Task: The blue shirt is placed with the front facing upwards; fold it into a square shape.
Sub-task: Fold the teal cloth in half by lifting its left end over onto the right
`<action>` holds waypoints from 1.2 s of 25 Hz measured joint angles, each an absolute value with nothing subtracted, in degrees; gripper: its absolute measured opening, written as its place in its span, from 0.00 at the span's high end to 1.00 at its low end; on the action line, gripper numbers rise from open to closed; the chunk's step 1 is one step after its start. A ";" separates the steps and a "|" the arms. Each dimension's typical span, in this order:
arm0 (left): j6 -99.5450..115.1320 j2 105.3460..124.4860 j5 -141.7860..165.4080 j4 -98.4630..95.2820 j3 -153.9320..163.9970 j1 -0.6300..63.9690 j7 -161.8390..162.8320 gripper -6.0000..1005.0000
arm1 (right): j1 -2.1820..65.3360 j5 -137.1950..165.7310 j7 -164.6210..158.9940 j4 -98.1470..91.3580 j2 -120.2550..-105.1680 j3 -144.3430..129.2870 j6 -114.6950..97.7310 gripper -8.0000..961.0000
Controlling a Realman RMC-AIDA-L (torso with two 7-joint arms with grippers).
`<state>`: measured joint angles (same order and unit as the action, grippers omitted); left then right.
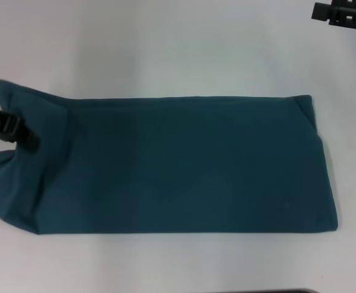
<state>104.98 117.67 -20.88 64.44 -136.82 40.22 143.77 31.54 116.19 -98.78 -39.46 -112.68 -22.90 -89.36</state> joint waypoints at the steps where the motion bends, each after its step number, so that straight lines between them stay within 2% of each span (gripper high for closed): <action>1: 105.75 118.17 -20.89 65.86 -136.87 40.24 144.12 0.93 | 31.54 116.19 -98.62 -39.46 -112.68 -22.90 -89.39 0.02; 11: 111.00 121.28 -20.93 75.53 -136.59 39.85 148.47 0.93 | 31.65 116.36 -98.30 -39.46 -112.53 -23.09 -89.55 0.02; 26: 116.21 123.75 -21.08 85.17 -134.16 41.91 156.06 0.93 | 32.37 116.42 -98.92 -39.49 -111.28 -23.65 -89.56 0.02; 30: 116.21 123.90 -23.08 85.30 -134.04 42.09 156.40 0.93 | 32.43 116.51 -98.94 -39.47 -111.25 -24.07 -89.56 0.02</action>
<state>116.20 123.90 -23.08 85.30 -134.04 42.08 156.40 32.43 116.51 -98.94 -39.47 -111.25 -24.07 -89.56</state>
